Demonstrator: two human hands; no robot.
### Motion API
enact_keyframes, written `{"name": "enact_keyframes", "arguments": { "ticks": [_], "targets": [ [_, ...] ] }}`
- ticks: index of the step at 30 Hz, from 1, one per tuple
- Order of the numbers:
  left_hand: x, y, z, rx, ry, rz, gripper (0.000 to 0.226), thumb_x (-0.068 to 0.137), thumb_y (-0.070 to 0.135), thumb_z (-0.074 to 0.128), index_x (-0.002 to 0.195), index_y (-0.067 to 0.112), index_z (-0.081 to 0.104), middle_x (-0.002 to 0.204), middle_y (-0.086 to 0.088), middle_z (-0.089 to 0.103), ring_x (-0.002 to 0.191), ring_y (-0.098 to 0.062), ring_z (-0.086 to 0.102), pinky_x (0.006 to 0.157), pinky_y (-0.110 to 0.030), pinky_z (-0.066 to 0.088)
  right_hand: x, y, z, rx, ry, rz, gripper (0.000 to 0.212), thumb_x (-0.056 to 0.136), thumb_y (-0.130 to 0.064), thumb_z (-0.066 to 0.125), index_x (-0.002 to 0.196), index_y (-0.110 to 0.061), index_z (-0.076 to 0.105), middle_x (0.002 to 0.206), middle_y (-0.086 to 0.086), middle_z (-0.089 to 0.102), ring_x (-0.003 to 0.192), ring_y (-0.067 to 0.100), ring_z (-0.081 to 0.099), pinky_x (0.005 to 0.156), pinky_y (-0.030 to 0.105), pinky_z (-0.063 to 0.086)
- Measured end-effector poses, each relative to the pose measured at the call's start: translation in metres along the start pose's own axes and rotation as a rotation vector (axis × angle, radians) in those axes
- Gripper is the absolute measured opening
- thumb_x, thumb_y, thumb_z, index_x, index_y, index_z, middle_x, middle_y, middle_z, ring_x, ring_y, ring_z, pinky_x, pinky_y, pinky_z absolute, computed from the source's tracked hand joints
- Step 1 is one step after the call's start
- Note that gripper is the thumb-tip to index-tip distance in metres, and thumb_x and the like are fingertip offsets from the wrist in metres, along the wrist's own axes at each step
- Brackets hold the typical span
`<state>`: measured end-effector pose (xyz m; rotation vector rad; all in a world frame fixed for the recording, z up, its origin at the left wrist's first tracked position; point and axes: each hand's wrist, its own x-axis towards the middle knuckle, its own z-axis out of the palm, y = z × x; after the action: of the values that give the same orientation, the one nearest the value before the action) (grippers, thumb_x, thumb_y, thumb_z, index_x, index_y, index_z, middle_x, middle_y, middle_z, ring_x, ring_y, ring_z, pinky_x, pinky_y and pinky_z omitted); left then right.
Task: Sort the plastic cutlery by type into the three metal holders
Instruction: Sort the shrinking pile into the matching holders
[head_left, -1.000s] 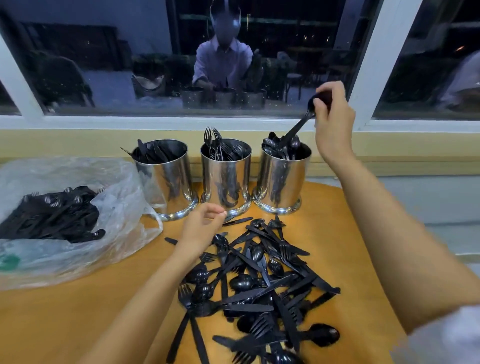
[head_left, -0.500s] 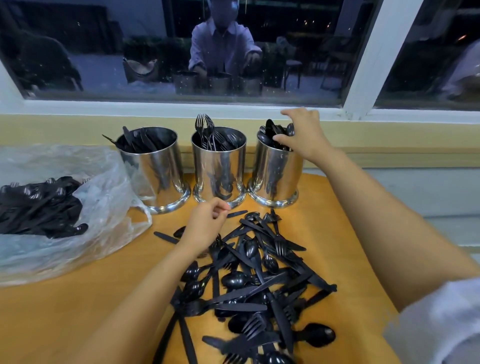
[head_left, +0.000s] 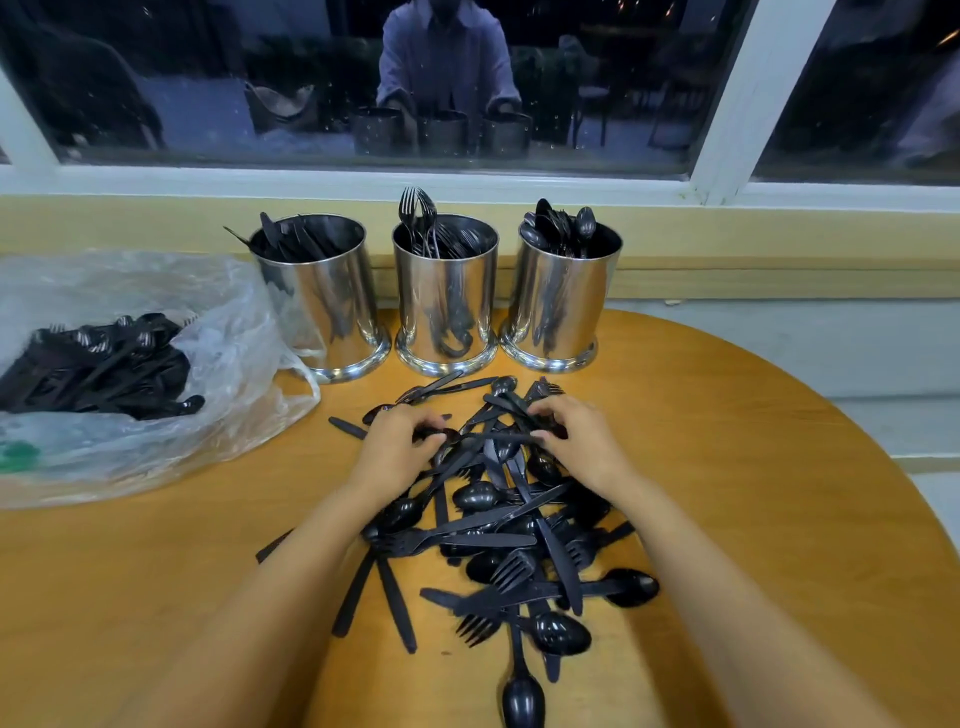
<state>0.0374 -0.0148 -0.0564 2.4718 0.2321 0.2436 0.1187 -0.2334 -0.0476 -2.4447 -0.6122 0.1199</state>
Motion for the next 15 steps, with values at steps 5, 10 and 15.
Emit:
{"name": "enact_keyframes", "arguments": {
  "ticks": [5, 10, 15],
  "targets": [
    [-0.012, 0.001, -0.008, 0.008, -0.021, 0.017, 0.011, 0.095, 0.02, 0.063, 0.097, 0.015, 0.073, 0.092, 0.005, 0.068, 0.089, -0.011, 0.061, 0.088, -0.034, 0.052, -0.012, 0.004, -0.004, 0.168, -0.094, -0.041, 0.026, 0.088, -0.018, 0.07, 0.113, -0.024, 0.066, 0.111, -0.012, 0.064, 0.108, 0.008, 0.055, 0.09, 0.019, 0.042],
    [0.013, 0.01, -0.012, 0.032, 0.089, 0.038, 0.017, 0.097, 0.019, 0.06, 0.109, 0.012, 0.068, 0.103, 0.0, 0.064, 0.097, -0.013, 0.056, 0.09, -0.027, 0.045, 0.002, 0.008, -0.019, 0.227, 0.025, -0.038, 0.032, 0.088, -0.03, 0.067, 0.119, -0.023, 0.063, 0.118, -0.016, 0.057, 0.111, 0.007, 0.05, 0.095, 0.023, 0.04],
    [0.053, 0.005, 0.001, 0.134, -0.032, -0.063, 0.04, 0.101, 0.028, 0.052, 0.138, 0.015, 0.051, 0.142, -0.01, 0.048, 0.132, -0.029, 0.041, 0.111, -0.04, 0.035, 0.038, 0.018, -0.01, 0.014, -0.03, -0.015, 0.044, 0.102, -0.035, 0.041, 0.142, -0.016, 0.045, 0.145, 0.001, 0.045, 0.137, 0.021, 0.035, 0.111, 0.035, 0.028]
  ]
}}
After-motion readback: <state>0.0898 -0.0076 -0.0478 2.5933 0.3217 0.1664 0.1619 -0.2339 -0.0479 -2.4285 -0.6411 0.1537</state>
